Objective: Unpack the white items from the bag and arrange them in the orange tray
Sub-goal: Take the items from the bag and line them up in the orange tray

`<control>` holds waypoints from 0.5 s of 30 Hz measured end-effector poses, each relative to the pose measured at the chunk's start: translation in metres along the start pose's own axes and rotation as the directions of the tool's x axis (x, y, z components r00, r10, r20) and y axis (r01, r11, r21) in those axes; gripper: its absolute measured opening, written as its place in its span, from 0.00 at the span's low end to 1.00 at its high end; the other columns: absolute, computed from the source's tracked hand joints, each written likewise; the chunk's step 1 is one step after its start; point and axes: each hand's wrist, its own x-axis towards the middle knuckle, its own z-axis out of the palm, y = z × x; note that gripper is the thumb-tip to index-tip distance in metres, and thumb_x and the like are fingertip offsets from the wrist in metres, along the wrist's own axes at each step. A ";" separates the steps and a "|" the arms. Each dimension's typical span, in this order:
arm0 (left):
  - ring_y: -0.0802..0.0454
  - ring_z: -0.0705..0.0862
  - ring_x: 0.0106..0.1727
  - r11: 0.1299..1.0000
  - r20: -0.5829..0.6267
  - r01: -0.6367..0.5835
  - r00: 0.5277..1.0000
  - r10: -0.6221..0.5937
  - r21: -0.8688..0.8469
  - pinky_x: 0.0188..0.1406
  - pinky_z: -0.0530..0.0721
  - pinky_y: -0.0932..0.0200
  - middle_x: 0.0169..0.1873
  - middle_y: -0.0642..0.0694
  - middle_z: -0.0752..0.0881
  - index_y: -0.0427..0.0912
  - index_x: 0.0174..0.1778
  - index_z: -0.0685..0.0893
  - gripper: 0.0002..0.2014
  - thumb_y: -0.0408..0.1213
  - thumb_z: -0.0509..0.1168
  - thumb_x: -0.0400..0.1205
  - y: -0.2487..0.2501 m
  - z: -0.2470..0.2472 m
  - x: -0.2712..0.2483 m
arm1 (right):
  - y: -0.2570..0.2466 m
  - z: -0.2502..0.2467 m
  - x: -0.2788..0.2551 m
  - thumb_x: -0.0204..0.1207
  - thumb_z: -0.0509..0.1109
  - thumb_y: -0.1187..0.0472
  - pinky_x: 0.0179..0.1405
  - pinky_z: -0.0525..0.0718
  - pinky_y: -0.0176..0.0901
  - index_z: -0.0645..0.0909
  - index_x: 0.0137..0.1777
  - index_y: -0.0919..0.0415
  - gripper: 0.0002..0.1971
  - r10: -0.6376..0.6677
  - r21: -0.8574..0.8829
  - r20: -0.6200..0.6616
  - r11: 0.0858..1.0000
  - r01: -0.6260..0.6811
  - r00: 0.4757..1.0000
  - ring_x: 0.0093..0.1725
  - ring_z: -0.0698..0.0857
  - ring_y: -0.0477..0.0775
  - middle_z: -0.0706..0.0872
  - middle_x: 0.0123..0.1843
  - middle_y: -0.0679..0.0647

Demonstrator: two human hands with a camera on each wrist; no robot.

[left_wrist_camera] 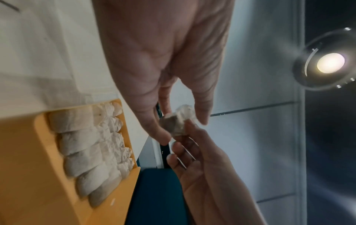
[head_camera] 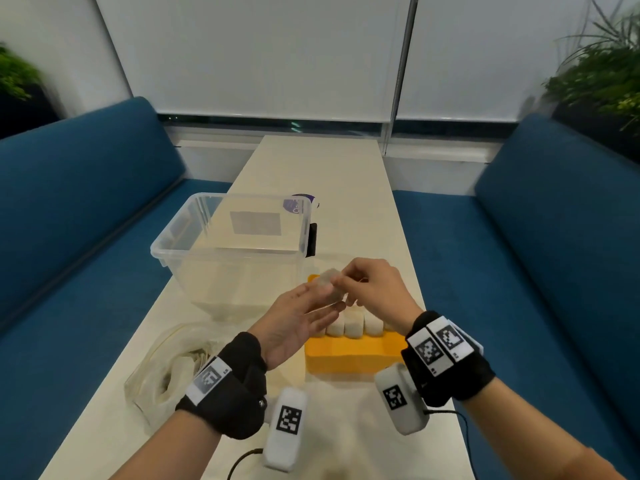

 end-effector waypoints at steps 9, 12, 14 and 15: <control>0.52 0.89 0.43 0.932 -0.028 -0.177 0.980 0.196 0.315 0.42 0.87 0.63 0.43 0.42 0.91 0.37 0.55 0.85 0.09 0.28 0.69 0.80 0.001 -0.001 -0.003 | -0.004 -0.018 -0.002 0.77 0.70 0.50 0.30 0.79 0.36 0.86 0.52 0.60 0.13 0.118 0.180 0.097 0.975 -0.135 0.988 0.32 0.81 0.47 0.88 0.42 0.53; 0.53 0.89 0.40 0.878 -0.001 -0.198 0.975 0.221 0.435 0.41 0.87 0.64 0.42 0.39 0.90 0.35 0.57 0.85 0.11 0.28 0.70 0.79 0.002 -0.001 -0.005 | -0.008 -0.024 0.000 0.76 0.72 0.55 0.30 0.79 0.32 0.87 0.53 0.60 0.10 0.043 0.189 0.124 0.980 -0.066 0.991 0.32 0.81 0.43 0.88 0.42 0.52; 0.54 0.90 0.38 0.847 -0.011 -0.208 0.970 0.244 0.490 0.39 0.86 0.65 0.43 0.36 0.90 0.32 0.60 0.83 0.14 0.27 0.71 0.79 0.002 -0.002 -0.004 | -0.010 -0.028 0.001 0.76 0.73 0.60 0.32 0.80 0.31 0.87 0.50 0.63 0.08 -0.008 0.169 0.107 0.986 -0.010 0.994 0.32 0.81 0.41 0.88 0.40 0.52; 0.55 0.90 0.38 0.834 -0.017 -0.211 0.967 0.255 0.510 0.39 0.86 0.66 0.42 0.36 0.90 0.31 0.61 0.83 0.15 0.27 0.71 0.78 0.002 -0.002 -0.004 | -0.011 -0.029 0.001 0.75 0.74 0.62 0.33 0.81 0.31 0.87 0.49 0.64 0.07 -0.031 0.151 0.098 0.988 0.015 0.995 0.33 0.82 0.40 0.88 0.40 0.52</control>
